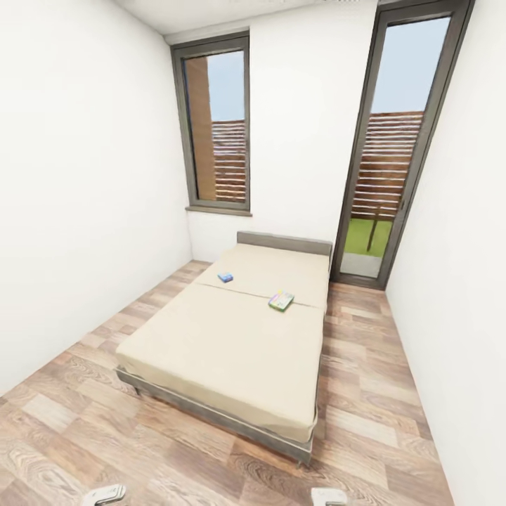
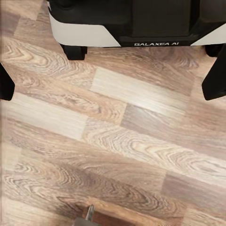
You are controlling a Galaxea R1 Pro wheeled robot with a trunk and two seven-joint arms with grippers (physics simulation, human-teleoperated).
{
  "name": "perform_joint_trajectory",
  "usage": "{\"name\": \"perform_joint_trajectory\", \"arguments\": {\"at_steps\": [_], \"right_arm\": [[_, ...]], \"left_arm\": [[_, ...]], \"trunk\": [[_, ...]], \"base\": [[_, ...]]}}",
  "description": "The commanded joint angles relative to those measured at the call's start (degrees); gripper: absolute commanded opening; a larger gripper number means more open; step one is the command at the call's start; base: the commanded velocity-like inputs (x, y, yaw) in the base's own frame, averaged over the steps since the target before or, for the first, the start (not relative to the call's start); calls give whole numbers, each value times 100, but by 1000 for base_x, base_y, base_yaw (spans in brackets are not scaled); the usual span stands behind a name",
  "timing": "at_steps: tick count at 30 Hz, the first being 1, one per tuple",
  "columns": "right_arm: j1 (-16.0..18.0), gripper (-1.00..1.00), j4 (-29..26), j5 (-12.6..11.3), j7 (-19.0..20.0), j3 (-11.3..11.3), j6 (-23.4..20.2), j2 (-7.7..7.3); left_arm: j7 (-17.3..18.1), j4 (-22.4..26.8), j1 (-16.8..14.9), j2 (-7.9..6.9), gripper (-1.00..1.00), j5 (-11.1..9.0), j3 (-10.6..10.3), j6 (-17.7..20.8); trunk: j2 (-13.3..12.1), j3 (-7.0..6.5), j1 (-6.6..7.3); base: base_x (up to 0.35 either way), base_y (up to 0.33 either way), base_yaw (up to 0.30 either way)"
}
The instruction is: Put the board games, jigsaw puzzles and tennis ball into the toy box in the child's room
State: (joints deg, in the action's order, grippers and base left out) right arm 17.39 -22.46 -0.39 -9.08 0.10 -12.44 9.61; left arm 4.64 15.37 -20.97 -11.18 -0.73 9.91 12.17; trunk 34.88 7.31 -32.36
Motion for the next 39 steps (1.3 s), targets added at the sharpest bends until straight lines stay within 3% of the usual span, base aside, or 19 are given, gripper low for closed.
{"name": "perform_joint_trajectory", "arguments": {"at_steps": [1, 3, 8, 12, 30, 39], "right_arm": [[1, 100, 10, -4, -57, 12, -8, 8], [1, 100, 74, -6, -133, 83, 61, 20], [1, 100, 143, -25, -212, 549, 133, 31], [1, 100, 151, -29, -222, 680, 142, 32], [1, 100, 154, -31, -225, 728, 153, 32], [1, 100, 154, -31, -225, 728, 153, 32]], "left_arm": [[28, 9, -3, 2, 100, -6, 37, 40], [28, 9, -3, 2, 100, -6, 37, 40], [21, 9, -3, 2, 100, -6, 37, 40], [20, 9, -3, 2, 100, -6, 37, 40], [11, 8, -3, 7, 100, -3, 37, 33], [6, 8, -3, 18, 100, 2, 37, 31]], "trunk": [[-33, -15, 20], [-114, -65, 64], [-314, -189, 174], [-475, -288, 262], [-1196, -732, 657], [-1196, -793, 657]], "base": [[0, 0, 217], [0, 0, 217], [0, 0, 217], [0, 0, 217], [0, 0, 218], [0, 0, 219]]}}
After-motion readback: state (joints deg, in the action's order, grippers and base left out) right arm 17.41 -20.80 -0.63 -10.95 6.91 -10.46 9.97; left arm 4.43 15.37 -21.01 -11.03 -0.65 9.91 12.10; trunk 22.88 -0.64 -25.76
